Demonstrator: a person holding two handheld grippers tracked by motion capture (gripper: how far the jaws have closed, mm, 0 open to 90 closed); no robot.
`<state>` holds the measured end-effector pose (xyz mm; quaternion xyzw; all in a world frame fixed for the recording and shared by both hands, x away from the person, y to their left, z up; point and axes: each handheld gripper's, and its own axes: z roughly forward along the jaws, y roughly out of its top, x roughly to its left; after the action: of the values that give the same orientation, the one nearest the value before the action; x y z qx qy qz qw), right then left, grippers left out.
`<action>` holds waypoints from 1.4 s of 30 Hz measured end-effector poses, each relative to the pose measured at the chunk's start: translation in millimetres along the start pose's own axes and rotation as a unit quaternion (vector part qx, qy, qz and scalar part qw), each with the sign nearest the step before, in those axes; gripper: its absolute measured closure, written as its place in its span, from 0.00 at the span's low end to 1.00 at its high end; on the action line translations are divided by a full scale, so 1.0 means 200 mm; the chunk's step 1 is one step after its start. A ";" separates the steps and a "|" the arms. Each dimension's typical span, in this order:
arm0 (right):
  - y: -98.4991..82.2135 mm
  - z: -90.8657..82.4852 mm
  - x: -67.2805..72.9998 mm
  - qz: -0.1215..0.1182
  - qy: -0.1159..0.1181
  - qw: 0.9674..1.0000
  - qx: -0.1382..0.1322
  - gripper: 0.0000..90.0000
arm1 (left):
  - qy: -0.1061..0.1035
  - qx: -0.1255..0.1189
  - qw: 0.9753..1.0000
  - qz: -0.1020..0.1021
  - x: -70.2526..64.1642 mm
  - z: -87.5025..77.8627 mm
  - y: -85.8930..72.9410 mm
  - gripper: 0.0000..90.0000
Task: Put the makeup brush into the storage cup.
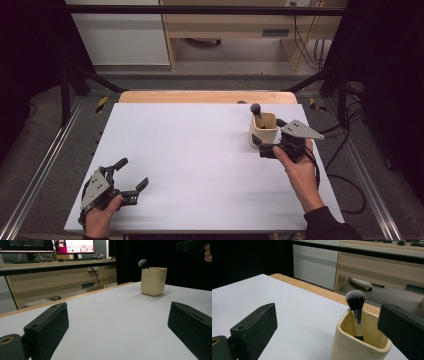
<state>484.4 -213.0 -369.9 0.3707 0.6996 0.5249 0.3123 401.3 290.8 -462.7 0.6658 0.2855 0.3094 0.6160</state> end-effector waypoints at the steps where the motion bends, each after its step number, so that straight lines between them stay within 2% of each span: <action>1: 0.00 -0.01 0.00 0.001 0.000 1.000 0.000 0.03 | 0.000 0.000 1.000 0.000 0.00 0.00 0.00 0.03; 24: -0.05 -0.15 -0.05 0.009 -0.018 1.000 0.006 0.03 | -0.001 0.001 1.000 0.002 0.00 0.00 0.00 0.03; 42: -0.10 -0.24 -0.05 0.008 -0.022 1.000 0.012 0.03 | 0.000 0.001 1.000 0.004 -0.01 0.00 0.00 0.03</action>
<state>446.7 -249.6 -376.4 0.3914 0.6956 0.5113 0.3186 400.1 289.9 -462.4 0.6675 0.2837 0.3114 0.6140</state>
